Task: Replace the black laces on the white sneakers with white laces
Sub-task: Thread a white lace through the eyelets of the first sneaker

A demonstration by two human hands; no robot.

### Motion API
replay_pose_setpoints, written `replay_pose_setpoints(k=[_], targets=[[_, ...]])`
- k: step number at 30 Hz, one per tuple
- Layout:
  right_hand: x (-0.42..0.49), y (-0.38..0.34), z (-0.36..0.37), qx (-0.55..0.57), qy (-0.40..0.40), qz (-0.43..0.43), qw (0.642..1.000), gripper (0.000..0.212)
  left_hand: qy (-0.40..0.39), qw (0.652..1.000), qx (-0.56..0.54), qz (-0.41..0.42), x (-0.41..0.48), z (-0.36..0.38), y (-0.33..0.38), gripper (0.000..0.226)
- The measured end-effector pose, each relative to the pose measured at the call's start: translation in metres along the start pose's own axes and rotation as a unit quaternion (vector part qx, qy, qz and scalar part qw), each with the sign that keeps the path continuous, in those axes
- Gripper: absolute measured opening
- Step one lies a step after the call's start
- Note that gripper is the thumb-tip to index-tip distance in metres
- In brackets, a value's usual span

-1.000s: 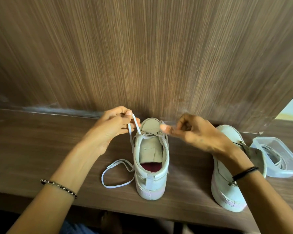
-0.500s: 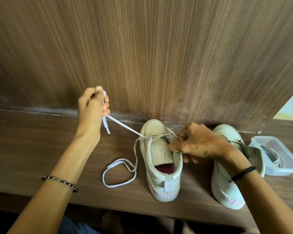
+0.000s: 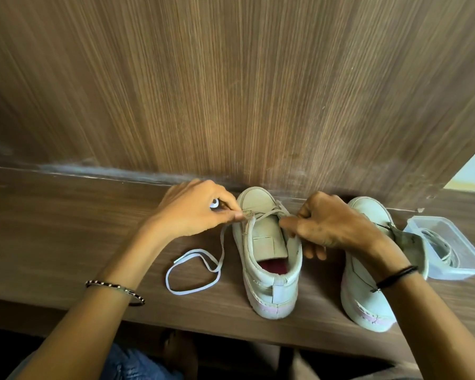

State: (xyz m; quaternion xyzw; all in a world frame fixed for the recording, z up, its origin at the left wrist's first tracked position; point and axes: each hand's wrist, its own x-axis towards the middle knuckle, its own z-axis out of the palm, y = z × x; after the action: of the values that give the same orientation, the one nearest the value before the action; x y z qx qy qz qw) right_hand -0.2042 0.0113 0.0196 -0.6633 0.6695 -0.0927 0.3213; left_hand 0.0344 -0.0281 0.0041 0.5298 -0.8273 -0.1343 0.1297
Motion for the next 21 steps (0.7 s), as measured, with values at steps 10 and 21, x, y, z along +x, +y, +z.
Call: replay_pose_setpoints(k=[10,21], targets=[[-0.002,0.0,-0.007,0.057,-0.091,0.042,0.993,0.031,0.279,0.911,-0.27,-0.137,0.022,0.006,-0.011,0.015],[0.017,0.027,-0.011,0.138,0.207,-0.059,0.967,0.02,0.227,0.851,-0.451,-0.143,0.02,0.001,0.005,0.02]])
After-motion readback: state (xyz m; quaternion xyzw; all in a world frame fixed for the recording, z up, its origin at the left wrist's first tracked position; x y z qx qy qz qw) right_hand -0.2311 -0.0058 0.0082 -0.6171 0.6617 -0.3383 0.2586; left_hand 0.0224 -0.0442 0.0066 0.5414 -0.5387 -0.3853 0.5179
